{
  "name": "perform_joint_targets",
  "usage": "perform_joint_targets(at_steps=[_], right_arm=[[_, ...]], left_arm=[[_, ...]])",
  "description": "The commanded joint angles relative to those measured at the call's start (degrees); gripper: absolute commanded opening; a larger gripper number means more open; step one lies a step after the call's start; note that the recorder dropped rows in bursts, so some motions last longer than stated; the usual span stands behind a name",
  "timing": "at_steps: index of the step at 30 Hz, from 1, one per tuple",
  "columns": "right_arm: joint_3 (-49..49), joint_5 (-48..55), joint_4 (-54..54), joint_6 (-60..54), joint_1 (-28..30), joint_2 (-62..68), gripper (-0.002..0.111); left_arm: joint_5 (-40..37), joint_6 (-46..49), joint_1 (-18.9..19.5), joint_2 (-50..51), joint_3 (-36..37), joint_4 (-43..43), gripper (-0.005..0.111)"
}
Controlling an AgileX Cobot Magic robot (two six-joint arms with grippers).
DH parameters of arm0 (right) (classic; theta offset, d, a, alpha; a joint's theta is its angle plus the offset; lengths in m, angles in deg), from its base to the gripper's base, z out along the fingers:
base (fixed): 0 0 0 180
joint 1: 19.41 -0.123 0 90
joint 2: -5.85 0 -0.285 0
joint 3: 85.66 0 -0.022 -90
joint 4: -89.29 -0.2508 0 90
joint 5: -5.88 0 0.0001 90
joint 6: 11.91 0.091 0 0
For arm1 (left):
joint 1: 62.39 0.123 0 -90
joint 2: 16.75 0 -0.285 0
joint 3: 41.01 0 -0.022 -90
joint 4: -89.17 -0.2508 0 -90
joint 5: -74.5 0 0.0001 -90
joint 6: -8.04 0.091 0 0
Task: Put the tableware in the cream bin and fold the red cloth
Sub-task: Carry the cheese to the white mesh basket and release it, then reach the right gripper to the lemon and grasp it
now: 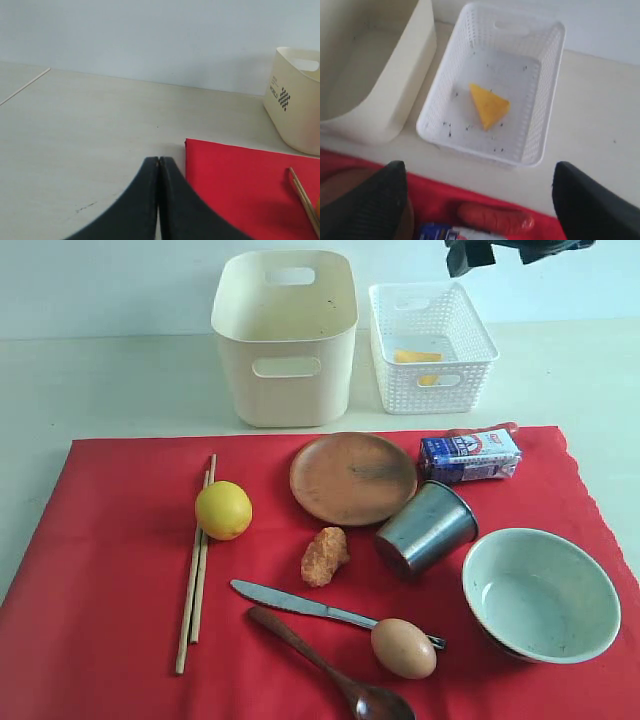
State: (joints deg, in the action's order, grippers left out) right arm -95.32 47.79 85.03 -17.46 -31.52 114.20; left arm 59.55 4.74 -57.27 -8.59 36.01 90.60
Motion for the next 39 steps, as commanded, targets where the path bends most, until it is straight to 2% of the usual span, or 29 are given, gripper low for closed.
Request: perform_joint_targets(at_steps=[1,7,11,20,25,30,39], right_arm=[[-0.4,9.5,-2.0,-4.7,-1.1,-2.8,0.076],[2.5,14.7,-11.3,-13.5,-7.4,-3.1,0.076],[6.6,14.5,-11.8,-14.4,-13.9,-2.3,0.076],[9.9,9.4,-11.8,-14.4,-24.7,2.5,0.076],[9.9,1.6,-12.2,-16.3,-30.0,6.5,0.076],[9.8,-6.0,-12.3,-16.3,-33.1,11.2,0.076],[9.8,-19.4,-15.7,-15.6,-33.2,16.6,0.076]], left_arm=[[0.2,0.1,0.0,-0.4,0.2,0.4,0.003],[0.2,0.1,0.0,-0.4,0.2,0.4,0.003],[0.2,0.1,0.0,-0.4,0.2,0.4,0.003],[0.2,0.1,0.0,-0.4,0.2,0.4,0.003],[0.2,0.1,0.0,-0.4,0.2,0.4,0.003],[0.2,0.1,0.0,-0.4,0.2,0.4,0.003],[0.2,0.1,0.0,-0.4,0.2,0.4,0.003]])
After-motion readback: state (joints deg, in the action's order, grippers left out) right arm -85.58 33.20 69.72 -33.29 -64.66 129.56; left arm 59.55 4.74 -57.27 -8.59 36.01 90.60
